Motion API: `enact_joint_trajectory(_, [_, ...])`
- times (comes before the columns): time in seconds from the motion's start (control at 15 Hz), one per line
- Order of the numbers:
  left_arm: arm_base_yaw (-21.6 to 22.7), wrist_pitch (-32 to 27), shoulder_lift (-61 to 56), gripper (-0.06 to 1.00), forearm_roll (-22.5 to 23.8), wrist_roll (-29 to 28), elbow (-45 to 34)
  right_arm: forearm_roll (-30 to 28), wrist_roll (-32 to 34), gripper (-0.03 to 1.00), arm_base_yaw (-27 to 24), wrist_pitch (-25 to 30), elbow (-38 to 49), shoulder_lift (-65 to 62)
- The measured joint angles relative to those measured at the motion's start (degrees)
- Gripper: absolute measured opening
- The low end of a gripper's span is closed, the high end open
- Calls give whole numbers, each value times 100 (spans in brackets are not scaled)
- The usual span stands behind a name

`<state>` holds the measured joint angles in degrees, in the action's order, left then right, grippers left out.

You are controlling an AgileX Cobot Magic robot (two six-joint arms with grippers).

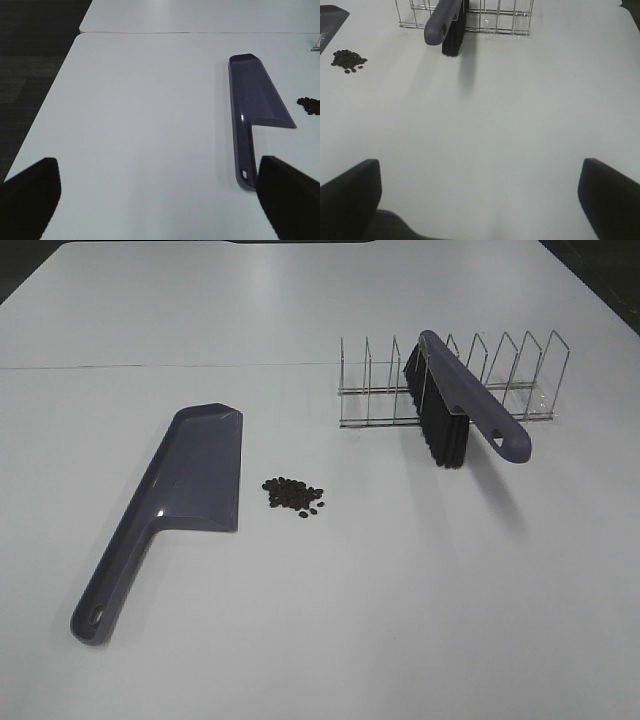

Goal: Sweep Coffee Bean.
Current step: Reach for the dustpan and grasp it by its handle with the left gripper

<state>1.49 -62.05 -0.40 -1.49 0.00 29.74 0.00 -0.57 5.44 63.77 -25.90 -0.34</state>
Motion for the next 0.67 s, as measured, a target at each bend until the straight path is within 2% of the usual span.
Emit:
enact_joint_trajectory(0.47, [0,-17,80,99,29,0,11,0,0,96,0,0,0,0])
enact_joint_trajectory(0.67, [0,-441,905,99,29,0,304,0,0,96,0,0,0,0])
